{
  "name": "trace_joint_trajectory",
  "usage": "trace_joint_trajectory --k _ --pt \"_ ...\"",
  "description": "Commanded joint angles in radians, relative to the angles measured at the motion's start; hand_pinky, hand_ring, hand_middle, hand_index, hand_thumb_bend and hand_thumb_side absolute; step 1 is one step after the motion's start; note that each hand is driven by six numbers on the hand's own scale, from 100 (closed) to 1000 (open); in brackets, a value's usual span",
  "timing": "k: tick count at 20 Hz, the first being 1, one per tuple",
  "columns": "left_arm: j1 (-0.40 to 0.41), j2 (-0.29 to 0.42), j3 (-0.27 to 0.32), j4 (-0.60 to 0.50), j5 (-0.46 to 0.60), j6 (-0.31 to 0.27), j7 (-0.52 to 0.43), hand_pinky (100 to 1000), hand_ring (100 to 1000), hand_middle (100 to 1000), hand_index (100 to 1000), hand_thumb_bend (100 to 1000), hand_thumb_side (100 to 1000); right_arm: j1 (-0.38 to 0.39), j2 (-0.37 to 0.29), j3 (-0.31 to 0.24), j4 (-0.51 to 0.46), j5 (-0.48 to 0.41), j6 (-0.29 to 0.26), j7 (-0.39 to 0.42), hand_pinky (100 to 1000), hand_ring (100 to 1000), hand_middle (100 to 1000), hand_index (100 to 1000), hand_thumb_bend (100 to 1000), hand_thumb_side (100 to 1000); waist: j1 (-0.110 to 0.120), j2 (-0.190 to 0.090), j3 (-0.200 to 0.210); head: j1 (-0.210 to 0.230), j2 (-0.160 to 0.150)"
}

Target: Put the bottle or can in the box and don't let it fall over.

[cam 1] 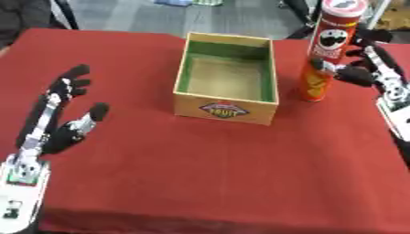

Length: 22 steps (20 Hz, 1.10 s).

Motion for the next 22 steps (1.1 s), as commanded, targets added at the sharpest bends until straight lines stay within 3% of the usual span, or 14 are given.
trace_joint_trajectory --k 1,22 --pt "-0.015 0.008 -0.004 -0.015 0.003 -0.002 -0.005 865 878 900 975 640 769 -0.035 -0.018 -0.013 0.006 -0.024 0.003 -0.002 844 896 937 1000 691 581 0.014 0.005 0.004 -0.006 -0.004" --pt "-0.029 0.004 -0.012 -0.014 0.005 -0.005 -0.013 866 877 900 975 638 770 -0.094 0.015 -0.038 0.067 -0.217 -0.002 -0.05 825 875 890 1000 644 523 0.019 0.023 0.031 -0.037 -0.012"
